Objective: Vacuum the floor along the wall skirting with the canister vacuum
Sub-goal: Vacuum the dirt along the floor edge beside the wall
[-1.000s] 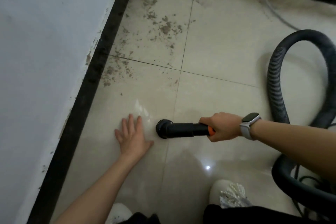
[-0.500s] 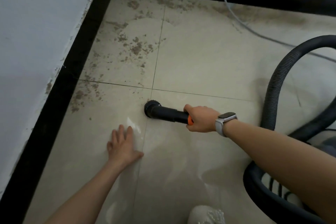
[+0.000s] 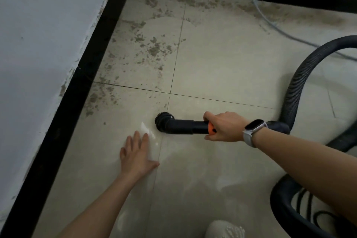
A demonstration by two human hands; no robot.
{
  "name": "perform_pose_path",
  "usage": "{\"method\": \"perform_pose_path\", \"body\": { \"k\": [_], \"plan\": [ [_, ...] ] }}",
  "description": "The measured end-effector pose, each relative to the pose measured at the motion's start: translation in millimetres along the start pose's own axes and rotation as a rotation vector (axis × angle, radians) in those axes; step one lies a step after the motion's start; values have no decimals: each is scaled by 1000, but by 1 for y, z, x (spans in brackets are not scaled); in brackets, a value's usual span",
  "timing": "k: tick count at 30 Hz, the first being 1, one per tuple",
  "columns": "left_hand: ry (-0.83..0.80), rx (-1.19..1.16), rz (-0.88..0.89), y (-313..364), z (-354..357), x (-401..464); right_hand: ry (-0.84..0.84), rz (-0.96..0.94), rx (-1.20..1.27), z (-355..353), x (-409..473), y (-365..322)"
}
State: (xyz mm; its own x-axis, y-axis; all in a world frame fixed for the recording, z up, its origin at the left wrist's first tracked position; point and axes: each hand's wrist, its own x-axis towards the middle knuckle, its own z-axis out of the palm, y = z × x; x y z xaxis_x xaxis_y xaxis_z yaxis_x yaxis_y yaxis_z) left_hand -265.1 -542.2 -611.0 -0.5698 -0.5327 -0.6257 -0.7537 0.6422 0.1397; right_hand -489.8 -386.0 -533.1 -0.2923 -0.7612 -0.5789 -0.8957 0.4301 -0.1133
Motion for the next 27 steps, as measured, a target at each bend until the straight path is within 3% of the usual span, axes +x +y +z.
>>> {"method": "perform_pose_path", "body": {
  "k": [4,10,13,15,18,20,22,24,27],
  "plan": [
    [15,4,16,-3,-1,-2,-80,-14,67,-6,10,-8],
    [13,-128,33,-8,-10,2,0,203,257,-23,38,-10],
    [39,-721,-94,6,-36,4,-79,164,359,-28,46,-30],
    [-64,-1205,-210,20,-61,0,-144,94,331,-29,46,-49],
    [-249,-1591,-356,33,-97,-1,-125,8,321,-41,48,-71],
    [-220,-1824,-465,38,-124,0,-120,-66,378,-58,51,-81],
    [-106,-1921,-487,41,-152,1,-117,-110,518,-78,51,-87],
    [10,-1871,-460,43,-183,1,-82,-124,640,-96,48,-85],
    [150,-1864,-425,35,-222,-6,-18,-124,556,-110,34,-64]
  ]
}}
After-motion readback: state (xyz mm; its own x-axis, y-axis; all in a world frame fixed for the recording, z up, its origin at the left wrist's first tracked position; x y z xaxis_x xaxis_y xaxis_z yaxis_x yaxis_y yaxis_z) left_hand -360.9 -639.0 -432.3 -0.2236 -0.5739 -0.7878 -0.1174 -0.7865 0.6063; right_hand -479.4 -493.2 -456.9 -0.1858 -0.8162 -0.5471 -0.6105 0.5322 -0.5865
